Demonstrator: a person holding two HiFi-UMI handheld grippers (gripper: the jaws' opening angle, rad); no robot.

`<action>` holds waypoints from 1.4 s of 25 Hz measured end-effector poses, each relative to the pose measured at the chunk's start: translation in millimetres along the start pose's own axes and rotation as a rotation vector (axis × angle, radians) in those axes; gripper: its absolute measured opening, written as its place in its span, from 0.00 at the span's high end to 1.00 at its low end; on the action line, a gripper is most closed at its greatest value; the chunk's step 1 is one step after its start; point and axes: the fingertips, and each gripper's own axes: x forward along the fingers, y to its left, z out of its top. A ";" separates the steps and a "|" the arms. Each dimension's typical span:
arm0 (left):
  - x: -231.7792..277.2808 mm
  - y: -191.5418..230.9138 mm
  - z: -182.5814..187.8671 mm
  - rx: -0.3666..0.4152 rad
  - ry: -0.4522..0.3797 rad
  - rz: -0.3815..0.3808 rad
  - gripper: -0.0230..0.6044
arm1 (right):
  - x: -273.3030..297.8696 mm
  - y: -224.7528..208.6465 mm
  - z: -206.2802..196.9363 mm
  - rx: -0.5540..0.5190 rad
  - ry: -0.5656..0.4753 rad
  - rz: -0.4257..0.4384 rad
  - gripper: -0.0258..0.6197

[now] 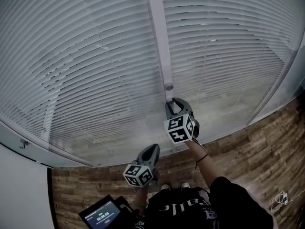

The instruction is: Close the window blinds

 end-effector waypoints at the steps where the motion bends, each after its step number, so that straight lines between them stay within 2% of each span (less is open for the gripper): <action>1: 0.7 -1.7 -1.4 0.001 0.000 0.001 0.96 | -1.4 1.4 -1.1 -0.175 0.008 -0.044 0.75; 2: 0.7 -2.4 -2.0 0.002 0.001 0.000 0.96 | -1.3 3.4 -2.0 -0.298 0.011 -0.072 0.75; 4: -0.8 0.1 -1.3 0.000 0.003 -0.002 0.96 | 2.2 9.3 -1.2 -0.415 0.013 -0.084 0.75; 6: -0.7 2.4 -1.3 -0.002 0.007 -0.005 0.96 | 6.1 13.2 0.0 -0.458 0.014 -0.075 0.75; 8: 1.1 -0.5 -3.6 0.000 0.011 -0.008 0.96 | 6.4 13.1 -1.3 -0.458 0.007 -0.066 0.75; 10: 2.3 -6.2 -5.3 0.003 0.010 -0.011 0.96 | 4.2 10.3 -2.2 -0.364 -0.006 -0.049 0.75; 15: -1.3 -9.6 -1.3 0.002 0.003 0.000 0.96 | -5.2 3.6 -12.1 0.148 -0.003 0.060 0.75; 19: -9.2 -11.9 -3.2 -0.006 -0.007 0.032 0.96 | -35.6 16.2 -47.1 0.464 0.024 0.194 0.75; 21: -14.4 -17.3 -8.5 -0.011 -0.013 0.047 0.96 | -54.6 23.7 -69.7 0.578 0.042 0.233 0.75; 23: -21.1 -25.4 -17.2 -0.023 -0.020 0.064 0.96 | -73.1 29.8 -94.9 0.620 0.077 0.238 0.75; 27: -35.9 -43.7 -45.8 -0.065 -0.014 0.097 0.96 | -103.5 39.4 -132.0 0.577 0.135 0.228 0.78; 31: -54.7 -59.3 -76.3 -0.060 0.039 0.105 0.96 | -136.7 51.6 -144.3 0.623 0.120 0.257 0.80; 35: -77.2 -68.6 -72.5 -0.031 0.032 0.073 0.96 | -178.4 70.3 -154.7 0.628 0.120 0.249 0.81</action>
